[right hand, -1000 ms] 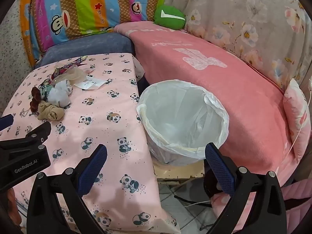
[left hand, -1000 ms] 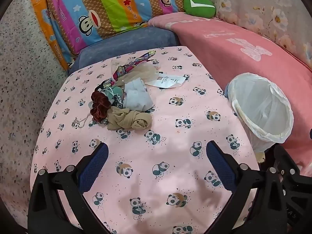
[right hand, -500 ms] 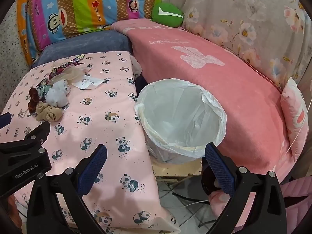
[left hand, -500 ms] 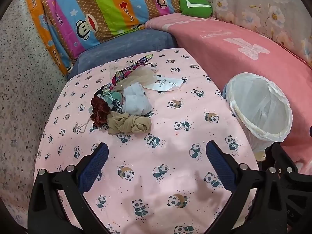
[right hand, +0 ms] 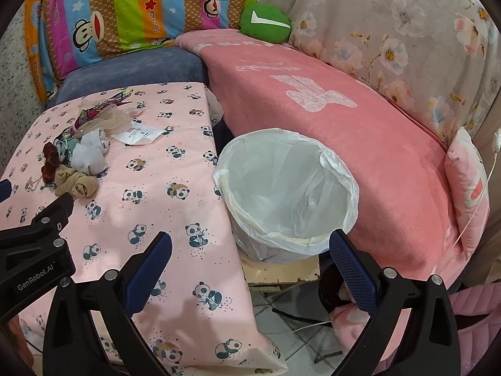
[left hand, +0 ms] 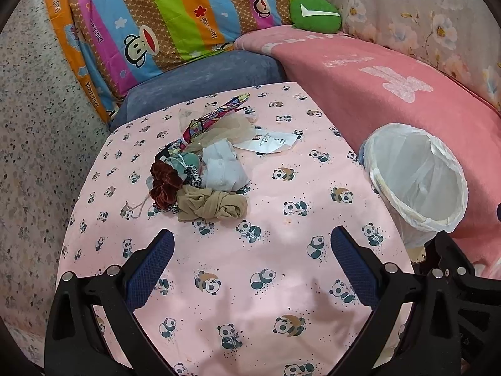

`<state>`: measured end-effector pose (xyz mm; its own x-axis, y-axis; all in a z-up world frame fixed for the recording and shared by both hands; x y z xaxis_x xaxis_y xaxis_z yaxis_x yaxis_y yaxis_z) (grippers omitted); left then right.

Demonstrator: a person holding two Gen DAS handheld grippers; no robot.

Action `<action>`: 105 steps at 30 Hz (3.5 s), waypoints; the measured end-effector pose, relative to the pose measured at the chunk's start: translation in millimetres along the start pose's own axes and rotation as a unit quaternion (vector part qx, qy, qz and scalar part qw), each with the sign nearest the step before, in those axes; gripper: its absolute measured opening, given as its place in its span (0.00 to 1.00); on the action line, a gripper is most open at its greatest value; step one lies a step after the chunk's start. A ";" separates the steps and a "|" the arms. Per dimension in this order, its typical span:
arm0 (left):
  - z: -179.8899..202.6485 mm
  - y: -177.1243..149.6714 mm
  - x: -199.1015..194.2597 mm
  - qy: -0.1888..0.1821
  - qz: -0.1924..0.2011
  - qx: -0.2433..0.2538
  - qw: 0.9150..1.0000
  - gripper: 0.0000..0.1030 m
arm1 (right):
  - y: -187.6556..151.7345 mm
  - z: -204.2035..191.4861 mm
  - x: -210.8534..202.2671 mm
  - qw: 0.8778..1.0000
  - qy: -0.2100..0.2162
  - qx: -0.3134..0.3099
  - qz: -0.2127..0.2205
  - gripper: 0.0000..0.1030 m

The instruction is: Collect trash

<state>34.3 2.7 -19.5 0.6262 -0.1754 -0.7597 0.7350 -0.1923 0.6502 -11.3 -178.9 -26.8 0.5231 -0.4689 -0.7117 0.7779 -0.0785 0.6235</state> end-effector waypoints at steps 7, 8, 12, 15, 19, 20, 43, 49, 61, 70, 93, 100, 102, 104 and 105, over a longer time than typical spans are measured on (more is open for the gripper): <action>-5.6 2.1 -3.6 -0.006 0.004 -0.013 1.000 0.93 | 2.8 -2.5 -2.6 1.000 -0.006 -0.006 0.003 0.93; -5.8 2.8 -3.6 -0.005 0.005 -0.014 1.000 0.93 | 3.5 -4.3 -3.6 1.000 -0.007 -0.006 0.003 0.93; -7.0 4.0 -3.7 -0.003 0.006 -0.014 1.000 0.93 | 3.9 -1.8 -5.1 1.000 -0.010 -0.003 0.003 0.93; -7.7 3.9 -3.8 -0.009 0.007 -0.017 1.000 0.93 | 5.1 -1.9 -4.9 1.000 -0.013 -0.004 0.003 0.93; -9.8 3.2 -4.7 -0.011 0.010 -0.020 1.000 0.93 | 5.5 -1.7 -5.1 1.000 -0.013 -0.004 0.002 0.93; -9.9 3.1 -4.8 -0.012 0.011 -0.020 1.000 0.93 | 5.4 -1.9 -5.1 1.000 -0.012 -0.004 0.002 0.93; -2.3 7.2 0.3 -0.009 0.008 -0.010 1.000 0.93 | 11.1 -5.4 -2.6 1.000 -0.014 -0.010 0.000 0.93; -1.7 7.5 1.6 -0.012 0.002 -0.013 1.000 0.93 | 11.6 -1.9 -0.3 1.000 -0.017 -0.006 0.000 0.93; 1.9 9.3 0.7 -0.014 0.005 -0.008 1.000 0.93 | 12.2 1.4 -0.7 1.000 -0.021 -0.002 0.002 0.93; 2.5 8.9 0.7 -0.015 0.005 -0.009 1.000 0.93 | 12.2 3.0 -1.1 1.000 -0.023 0.001 0.003 0.93; -3.7 16.3 5.8 -0.046 -0.004 -0.012 0.999 0.93 | 21.8 1.8 -11.0 0.999 -0.027 0.018 0.020 0.93; -33.1 23.2 11.8 -0.034 0.009 -0.012 0.999 0.93 | 31.5 -13.2 -10.9 0.999 -0.007 0.036 0.030 0.93; -45.6 25.2 17.4 -0.025 0.007 -0.013 1.000 0.93 | 34.9 -21.2 -9.8 0.999 -0.005 0.037 0.034 0.93; -59.7 26.5 22.4 -0.022 0.005 -0.021 1.000 0.93 | 38.4 -30.3 -8.3 0.999 -0.001 0.038 0.037 0.93; -68.2 27.3 26.0 -0.021 0.004 -0.026 0.999 0.93 | 40.1 -35.1 -7.7 0.998 0.003 0.039 0.039 0.93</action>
<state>88.4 58.7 -22.2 0.6210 -0.2182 -0.7528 0.7433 -0.1409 0.6540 28.1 -147.6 -7.7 0.5829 -0.4715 -0.6618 0.7054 -0.1106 0.7001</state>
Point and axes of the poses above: each gripper's, at about its wrist camera, not at the fingertips, and x roughly the way its jaws point, z to its right, y to its top, the point moved 5 cm from there along x, roughly the way its jaws point, and after that the axes turned 10 degrees about -y, right-handed, at the moved point
